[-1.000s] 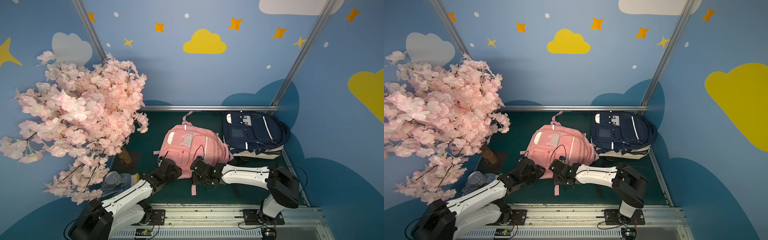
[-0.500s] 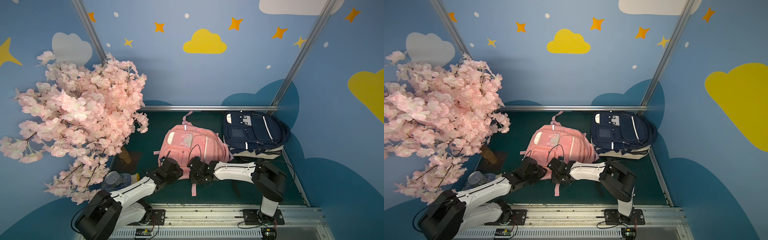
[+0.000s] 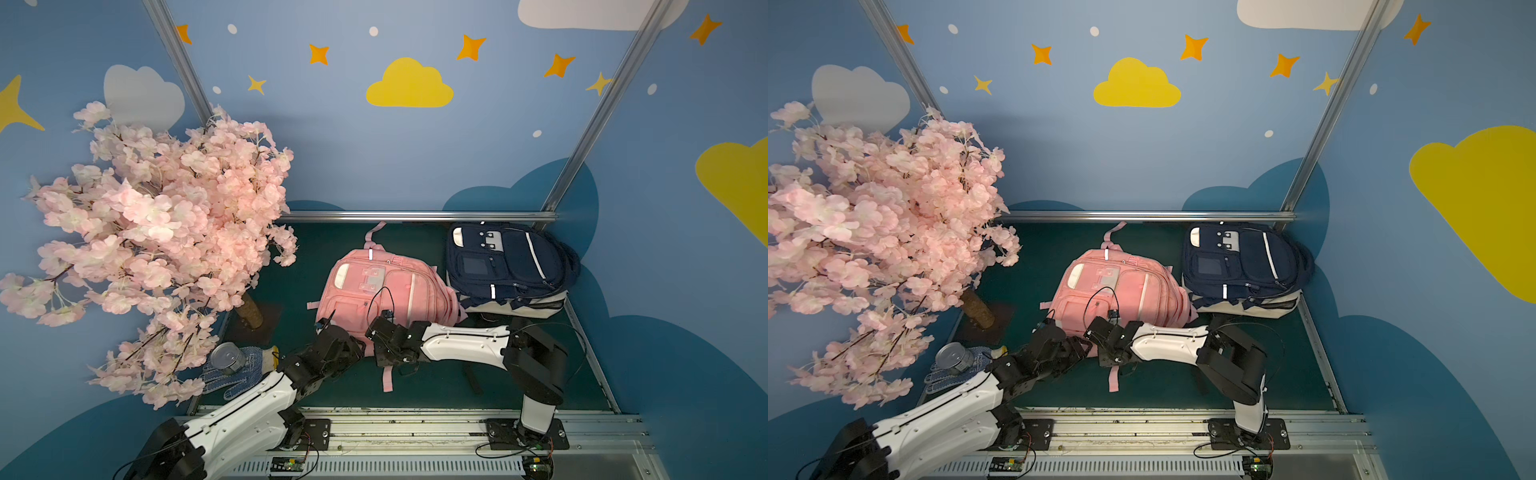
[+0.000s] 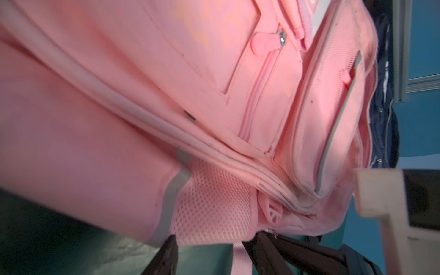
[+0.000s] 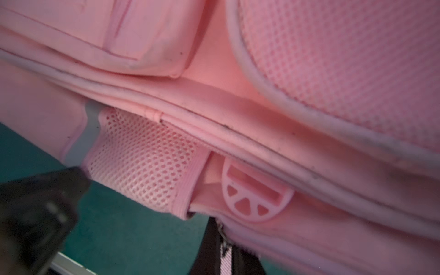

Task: Zip up the backpack
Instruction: Zip the zipper on the backpack.

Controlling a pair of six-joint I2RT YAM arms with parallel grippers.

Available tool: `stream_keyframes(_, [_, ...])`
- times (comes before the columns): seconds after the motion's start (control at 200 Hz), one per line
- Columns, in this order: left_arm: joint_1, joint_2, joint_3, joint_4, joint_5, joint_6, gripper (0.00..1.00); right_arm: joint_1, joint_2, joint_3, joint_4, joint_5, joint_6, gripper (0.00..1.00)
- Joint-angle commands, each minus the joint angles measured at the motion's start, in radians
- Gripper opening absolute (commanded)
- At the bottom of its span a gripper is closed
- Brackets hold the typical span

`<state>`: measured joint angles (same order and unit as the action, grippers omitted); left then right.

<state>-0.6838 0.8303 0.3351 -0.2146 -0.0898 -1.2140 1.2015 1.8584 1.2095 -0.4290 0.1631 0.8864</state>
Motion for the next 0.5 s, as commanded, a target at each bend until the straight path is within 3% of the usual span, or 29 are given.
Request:
stream_keyframes(0.0, [-0.009,-0.05,-0.02,-0.114,-0.013,-0.052,0.58,0.019,-0.037,0.034,-0.004,0.065,-0.053,0.0])
stream_keyframes(0.245, [-0.017,0.055,-0.039,0.001,0.017,-0.085,0.63,0.04,-0.056,0.035,0.062,0.054,-0.119,0.0])
stream_keyframes(0.405, [-0.017,0.181,-0.027,0.175,0.015,-0.043,0.58,0.052,-0.071,0.017,0.081,0.032,-0.153,0.0])
stream_keyframes(0.496, [-0.012,0.241,0.009,0.176,-0.024,-0.018,0.51,0.054,-0.085,0.007,0.072,0.036,-0.162,0.0])
